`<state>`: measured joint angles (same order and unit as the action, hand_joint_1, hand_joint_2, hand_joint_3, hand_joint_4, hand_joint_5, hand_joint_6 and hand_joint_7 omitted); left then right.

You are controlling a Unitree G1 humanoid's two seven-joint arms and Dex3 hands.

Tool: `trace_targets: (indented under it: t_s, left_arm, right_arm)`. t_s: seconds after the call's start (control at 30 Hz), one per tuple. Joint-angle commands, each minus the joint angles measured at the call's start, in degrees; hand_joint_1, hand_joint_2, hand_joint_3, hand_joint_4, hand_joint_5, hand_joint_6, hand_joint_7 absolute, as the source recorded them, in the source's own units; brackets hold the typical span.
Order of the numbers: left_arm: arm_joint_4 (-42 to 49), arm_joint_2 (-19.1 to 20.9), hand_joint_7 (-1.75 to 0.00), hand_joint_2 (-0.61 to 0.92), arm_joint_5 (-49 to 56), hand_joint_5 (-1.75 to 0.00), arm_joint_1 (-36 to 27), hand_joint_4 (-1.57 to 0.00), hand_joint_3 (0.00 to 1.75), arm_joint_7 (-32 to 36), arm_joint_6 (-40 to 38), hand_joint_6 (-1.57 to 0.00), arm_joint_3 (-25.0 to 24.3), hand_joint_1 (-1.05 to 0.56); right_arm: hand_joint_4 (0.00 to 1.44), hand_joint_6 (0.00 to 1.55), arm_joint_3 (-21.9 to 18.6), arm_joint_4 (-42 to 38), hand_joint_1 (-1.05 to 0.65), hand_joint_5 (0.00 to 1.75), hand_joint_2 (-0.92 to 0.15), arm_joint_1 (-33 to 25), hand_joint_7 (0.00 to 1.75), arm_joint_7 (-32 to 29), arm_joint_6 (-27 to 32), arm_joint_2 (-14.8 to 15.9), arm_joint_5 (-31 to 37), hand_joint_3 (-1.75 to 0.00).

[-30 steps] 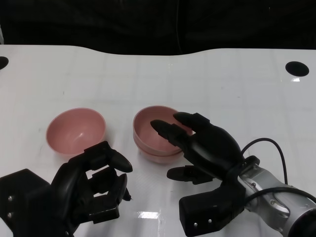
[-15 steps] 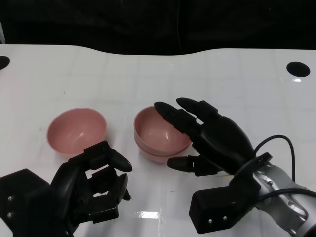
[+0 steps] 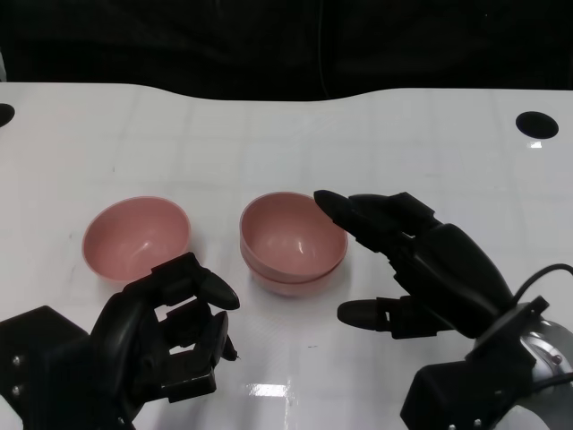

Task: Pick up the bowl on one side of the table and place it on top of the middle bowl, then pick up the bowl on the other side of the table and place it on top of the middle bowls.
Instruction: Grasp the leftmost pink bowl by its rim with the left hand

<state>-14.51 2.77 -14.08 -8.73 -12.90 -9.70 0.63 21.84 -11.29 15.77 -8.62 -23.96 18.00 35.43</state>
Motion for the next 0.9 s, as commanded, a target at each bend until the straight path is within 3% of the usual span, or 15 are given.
trace_targets:
  t_s: [0.03, 0.1, 0.2, 0.4, 0.67, 0.77, 0.83, 0.9]
  left_arm:
    - [0.5, 0.4, -1.41, 0.39, 0.0, -1.7, 0.0, -0.73, 1.31, -0.3, 0.9, -0.75, -0.5, -0.09]
    - [0.4, 0.3, -1.42, 0.38, -0.1, -1.7, -0.1, -0.73, 1.32, -0.1, 0.7, -0.75, -0.7, -0.09]
    - [0.0, 0.1, -1.41, 0.4, -0.7, -1.7, -0.4, -0.73, 1.32, 0.1, 0.6, -0.75, -1.0, -0.08]
    - [0.4, -0.3, -1.41, 0.42, -1.0, -1.7, 0.0, -0.73, 1.27, -0.2, 1.1, -0.75, -1.5, -0.08]
    - [0.6, -0.7, -1.39, 0.44, -1.2, -1.7, 0.0, -0.74, 1.21, -0.1, 2.3, -0.75, -2.5, -0.12]
    - [0.5, -0.8, -1.38, 0.44, -1.3, -1.69, -0.1, -0.74, 1.2, 0.2, 2.4, -0.76, -3.0, -0.12]
    - [0.5, -0.8, -1.38, 0.45, -0.7, -1.68, -0.1, -0.75, 1.21, 0.5, 3.0, -0.77, -3.2, -0.12]
    - [0.6, -1.1, -1.37, 0.45, -0.6, -1.68, -0.1, -0.74, 1.21, 0.9, 3.6, -0.77, -3.6, -0.12]
  right_arm:
    - [0.0, 0.17, -1.2, 1.2, -0.7, 0.56, -0.92, -0.6, 0.06, 0.9, -0.6, 0.6, -0.8, -0.34]
    - [0.0, 0.17, -2.7, 3.2, -0.7, 0.56, -0.92, -3.5, 0.06, 2.4, -2.0, 1.3, -4.7, -0.34]
    - [0.06, 0.32, -6.1, 7.3, -0.56, 0.82, -0.92, -10.1, 0.16, 5.2, -5.0, 2.5, -12.9, -0.25]
    - [0.13, 0.4, -9.4, 9.9, -0.52, 0.91, -0.92, -14.8, 0.2, 8.2, -7.5, 2.2, -18.3, -0.25]
    - [0.56, 0.75, -12.5, 12.8, -0.24, 1.03, -0.9, -21.2, 0.43, 11.0, -7.3, -1.8, -27.9, -0.25]
    - [0.66, 0.84, -12.8, 11.5, -0.1, 1.18, -0.6, -21.7, 0.59, 12.3, -6.8, -4.2, -31.8, -0.86]
    - [0.72, 0.9, -13.2, 10.8, -0.05, 1.26, -0.54, -21.6, 0.68, 13.0, -6.5, -4.9, -32.8, -1.02]
    - [0.77, 0.94, -14.0, 9.6, -0.06, 1.32, -0.54, -21.3, 0.75, 13.3, -6.4, -5.4, -32.8, -1.06]
